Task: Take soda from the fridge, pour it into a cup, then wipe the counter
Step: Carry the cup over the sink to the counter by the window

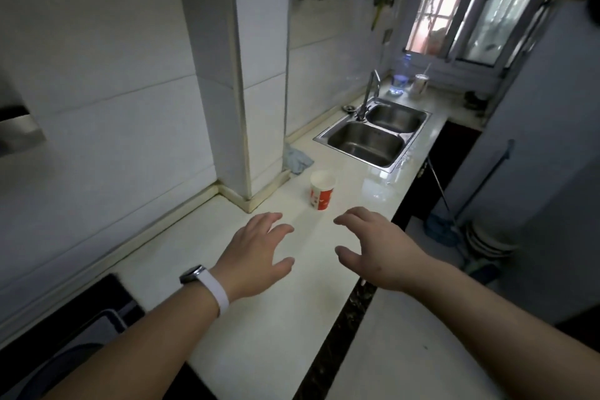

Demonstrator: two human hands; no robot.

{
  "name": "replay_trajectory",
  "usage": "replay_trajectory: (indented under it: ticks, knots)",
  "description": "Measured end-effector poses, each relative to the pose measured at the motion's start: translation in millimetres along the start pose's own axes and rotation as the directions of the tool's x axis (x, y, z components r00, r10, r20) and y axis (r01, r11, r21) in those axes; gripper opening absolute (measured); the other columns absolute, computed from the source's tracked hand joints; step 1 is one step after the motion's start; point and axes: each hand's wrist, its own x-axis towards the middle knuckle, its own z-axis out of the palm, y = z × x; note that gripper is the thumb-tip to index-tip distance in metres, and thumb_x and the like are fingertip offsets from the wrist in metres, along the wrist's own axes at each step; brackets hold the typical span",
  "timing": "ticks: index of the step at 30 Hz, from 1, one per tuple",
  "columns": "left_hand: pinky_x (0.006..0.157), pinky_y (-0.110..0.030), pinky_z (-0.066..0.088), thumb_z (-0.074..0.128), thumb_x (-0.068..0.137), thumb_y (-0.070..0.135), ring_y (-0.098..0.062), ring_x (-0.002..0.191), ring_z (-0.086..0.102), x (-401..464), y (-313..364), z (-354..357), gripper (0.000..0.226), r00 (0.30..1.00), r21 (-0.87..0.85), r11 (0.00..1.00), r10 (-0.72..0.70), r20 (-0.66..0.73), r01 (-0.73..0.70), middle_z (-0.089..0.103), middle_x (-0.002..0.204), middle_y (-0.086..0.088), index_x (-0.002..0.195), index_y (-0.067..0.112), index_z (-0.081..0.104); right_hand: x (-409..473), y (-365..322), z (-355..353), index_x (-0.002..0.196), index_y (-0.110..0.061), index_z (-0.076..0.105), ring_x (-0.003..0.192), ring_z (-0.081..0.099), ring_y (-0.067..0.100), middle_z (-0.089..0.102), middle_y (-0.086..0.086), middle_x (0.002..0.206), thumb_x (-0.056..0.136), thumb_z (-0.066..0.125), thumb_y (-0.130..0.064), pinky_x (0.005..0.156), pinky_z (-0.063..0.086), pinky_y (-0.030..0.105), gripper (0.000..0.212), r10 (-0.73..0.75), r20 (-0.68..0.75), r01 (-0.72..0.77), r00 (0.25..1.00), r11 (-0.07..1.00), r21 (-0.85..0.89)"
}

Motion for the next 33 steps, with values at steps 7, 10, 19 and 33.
replay_trajectory:
  ticks: [7, 10, 19, 33]
  knots:
    - [0.115, -0.036, 0.022, 0.052, 0.09, 0.053, -0.015, 0.144, 0.016, 54.7, 30.5, 14.0, 0.058, 0.999, 0.043, 0.999, -0.028, 0.038, 0.026, 0.024, 0.156, 0.007, 0.143, 0.033, 0.037, 14.6, 62.2, -2.6, 0.139, -0.029, 0.041, 0.124, 0.044, 0.018, 0.042, -0.009, 0.141, 0.09, 0.051, -0.048, 0.101, 0.041, 0.038, 0.054, 0.021, -0.028, -0.02, 0.999, 0.999, 0.044]
    - [0.114, -0.036, 0.024, 0.053, 0.09, 0.053, -0.015, 0.143, 0.018, 84.5, 49.7, 23.5, 0.059, 0.997, 0.066, 0.996, -0.064, 0.04, 0.061, 0.026, 0.156, 0.007, 0.143, 0.033, 0.038, 25.8, 101.1, -6.7, 0.139, -0.029, 0.041, 0.125, 0.044, 0.018, 0.042, -0.009, 0.141, 0.09, 0.051, -0.048, 0.101, 0.041, 0.039, 0.054, 0.001, -0.019, 0.0, 1.0, 0.998, 0.07]
    - [0.112, -0.034, 0.026, 0.056, 0.09, 0.051, -0.015, 0.141, 0.024, 174.5, 115.6, 57.4, 0.059, 0.977, 0.011, 0.977, -0.214, 0.009, 0.213, 0.031, 0.154, 0.006, 0.143, 0.03, 0.04, 60.7, 237.7, -40.2, 0.14, -0.027, 0.042, 0.125, 0.043, 0.017, 0.042, -0.008, 0.141, 0.091, 0.052, -0.048, 0.101, 0.041, 0.038, 0.055, -0.061, -0.019, 0.063, 0.998, 0.991, 0.117]
    - [0.101, -0.029, 0.035, 0.066, 0.087, 0.041, -0.017, 0.129, 0.043, 231.4, 112.1, 102.1, 0.056, 0.869, -0.206, 0.846, -0.493, 0.048, 0.492, 0.045, 0.144, 0.002, 0.137, 0.027, 0.046, 119.1, 304.3, -38.8, 0.139, -0.025, 0.043, 0.125, 0.044, 0.02, 0.043, -0.006, 0.141, 0.091, 0.054, -0.045, 0.102, 0.04, 0.04, 0.054, -0.159, 0.018, 0.154, 0.987, 0.972, 0.176]
